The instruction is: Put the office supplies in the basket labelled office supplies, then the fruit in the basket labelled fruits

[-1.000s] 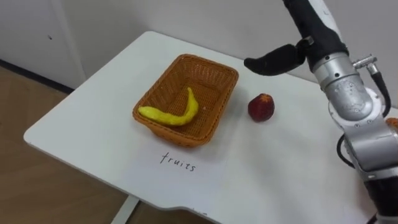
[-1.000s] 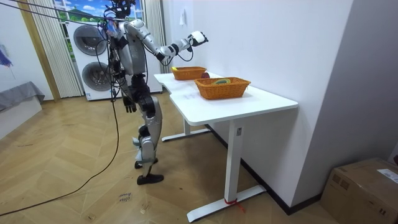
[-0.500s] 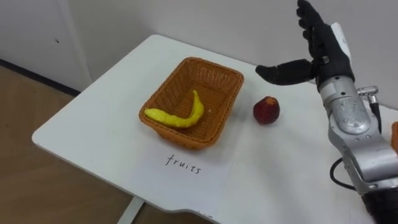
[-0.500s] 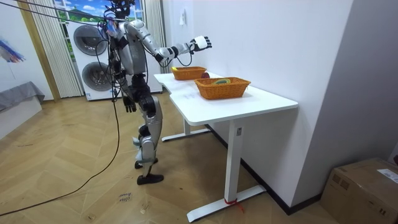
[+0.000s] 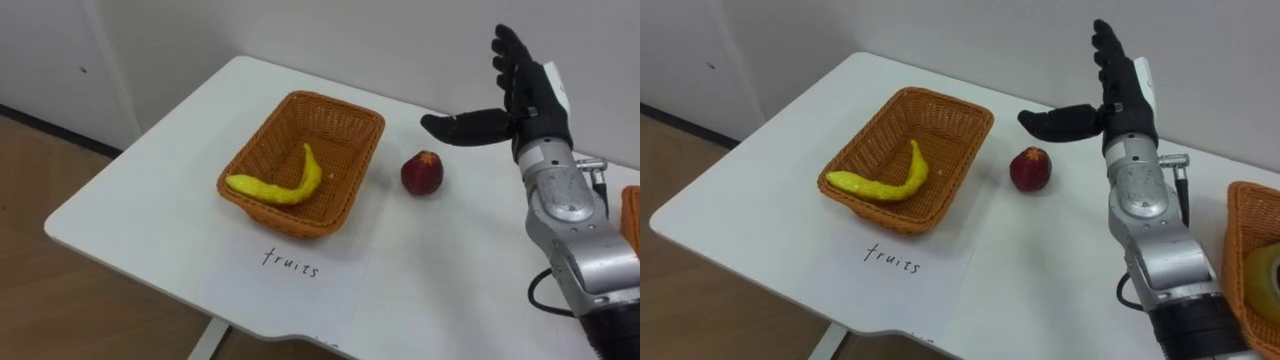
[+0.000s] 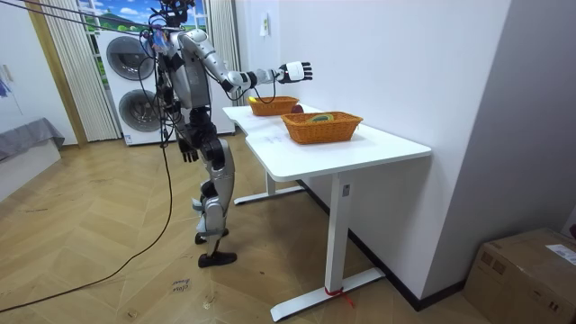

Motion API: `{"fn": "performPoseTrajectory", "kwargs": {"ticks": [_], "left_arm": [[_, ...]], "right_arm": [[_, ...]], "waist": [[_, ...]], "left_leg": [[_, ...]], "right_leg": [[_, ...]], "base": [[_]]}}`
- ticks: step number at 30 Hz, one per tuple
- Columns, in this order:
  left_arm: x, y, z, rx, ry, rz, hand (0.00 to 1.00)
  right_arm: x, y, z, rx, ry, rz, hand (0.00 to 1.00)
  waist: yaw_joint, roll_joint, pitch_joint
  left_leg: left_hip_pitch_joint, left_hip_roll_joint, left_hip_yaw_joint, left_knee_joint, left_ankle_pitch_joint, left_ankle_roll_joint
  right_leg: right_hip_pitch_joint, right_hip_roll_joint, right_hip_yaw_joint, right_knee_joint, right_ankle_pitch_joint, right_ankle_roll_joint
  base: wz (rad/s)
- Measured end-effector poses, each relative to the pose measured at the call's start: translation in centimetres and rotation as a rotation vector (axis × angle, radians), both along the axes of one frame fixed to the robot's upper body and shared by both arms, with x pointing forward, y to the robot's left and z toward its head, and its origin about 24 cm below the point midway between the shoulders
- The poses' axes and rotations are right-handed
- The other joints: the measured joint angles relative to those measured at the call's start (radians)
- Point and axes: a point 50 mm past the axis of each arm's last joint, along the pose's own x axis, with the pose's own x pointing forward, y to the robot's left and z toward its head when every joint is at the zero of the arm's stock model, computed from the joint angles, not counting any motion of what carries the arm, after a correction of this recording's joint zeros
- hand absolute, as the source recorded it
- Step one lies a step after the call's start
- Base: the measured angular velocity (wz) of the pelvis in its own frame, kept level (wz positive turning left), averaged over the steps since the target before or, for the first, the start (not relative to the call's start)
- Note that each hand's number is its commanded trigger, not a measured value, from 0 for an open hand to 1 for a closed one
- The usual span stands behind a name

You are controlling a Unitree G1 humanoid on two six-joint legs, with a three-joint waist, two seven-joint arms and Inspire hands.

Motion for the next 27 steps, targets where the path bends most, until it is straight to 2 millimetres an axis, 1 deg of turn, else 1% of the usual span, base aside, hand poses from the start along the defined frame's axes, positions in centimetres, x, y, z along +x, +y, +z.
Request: {"fn": "performPoseTrajectory", "kwargs": {"ticks": [5, 10, 12, 16, 18, 22, 23, 27], "left_arm": [[-0.5, 0.0, 0.0, 0.001, 0.014, 0.005, 0.0], [-0.8, 0.0, 0.0, 0.001, 0.02, 0.008, 0.0], [-0.8, 0.0, 0.0, -0.002, 0.022, 0.007, 0.0], [-0.9, 0.0, 0.0, -0.005, 0.027, 0.01, 0.0], [-1.3, 0.0, 0.0, -0.005, 0.035, 0.012, 0.0], [-1.7, 0.0, 0.0, -0.005, 0.045, 0.015, 0.0], [-1.8, 0.0, 0.0, -0.006, 0.048, 0.016, 0.0], [-1.9, -0.1, -0.1, -0.014, 0.055, 0.017, 0.0]], "right_arm": [[-0.5, -0.3, -1.0, 0.01, 0.037, -0.012, 0.0], [-0.6, -0.4, -1.3, 0.015, 0.046, -0.015, 0.0], [-0.6, -0.7, -1.9, 0.013, 0.071, -0.027, 0.0], [-0.8, -1.2, -2.9, 0.009, 0.116, -0.05, 0.0], [-0.8, -1.6, -3.5, 0.007, 0.142, -0.063, 0.0], [-0.9, -1.7, -3.7, 0.006, 0.15, -0.068, 0.0], [-0.9, -1.7, -3.7, 0.006, 0.15, -0.068, 0.0], [-0.9, -1.7, -3.8, -0.002, 0.154, -0.071, 0.0]], "waist": [[0.0, -0.006, -0.0029], [-0.002, -0.002, -0.0013], [0.0, 0.002, 0.0013], [0.001, 0.001, 0.0006], [-0.001, -0.002, -0.0013], [-0.003, -0.001, -0.0011], [-0.004, 0.003, 0.0015], [-0.005, 0.005, 0.003]], "left_leg": [[0.0, -0.001, 0.0, -0.002, 0.0, 0.0], [0.001, 0.0, 0.0, -0.004, 0.0, 0.0], [0.008, -0.001, 0.0, -0.006, 0.0, 0.0], [0.011, -0.001, -0.001, -0.005, 0.0, 0.0], [0.011, -0.001, -0.001, -0.005, 0.0, 0.0], [0.011, 0.0, -0.001, -0.004, 0.0, 0.0], [0.012, 0.0, -0.001, -0.004, 0.0, 0.0], [0.011, -0.001, -0.006, -0.002, 0.0, 0.0]], "right_leg": [[0.004, 0.001, 0.0, -0.009, 0.0, 0.0], [0.006, 0.002, 0.0, -0.012, 0.0, 0.0], [0.013, 0.002, 0.0, -0.013, 0.0, 0.0], [0.017, 0.002, -0.002, -0.012, 0.0, 0.0], [0.017, 0.002, -0.003, -0.011, 0.0, 0.0], [0.018, 0.002, -0.005, -0.009, 0.0, 0.0], [0.019, 0.002, -0.006, -0.009, 0.0, 0.0], [0.022, 0.002, -0.01, -0.009, 0.0, 0.0]], "base": [[0.0], [0.0], [0.0], [0.0], [0.0], [0.0], [0.0], [0.03]]}}
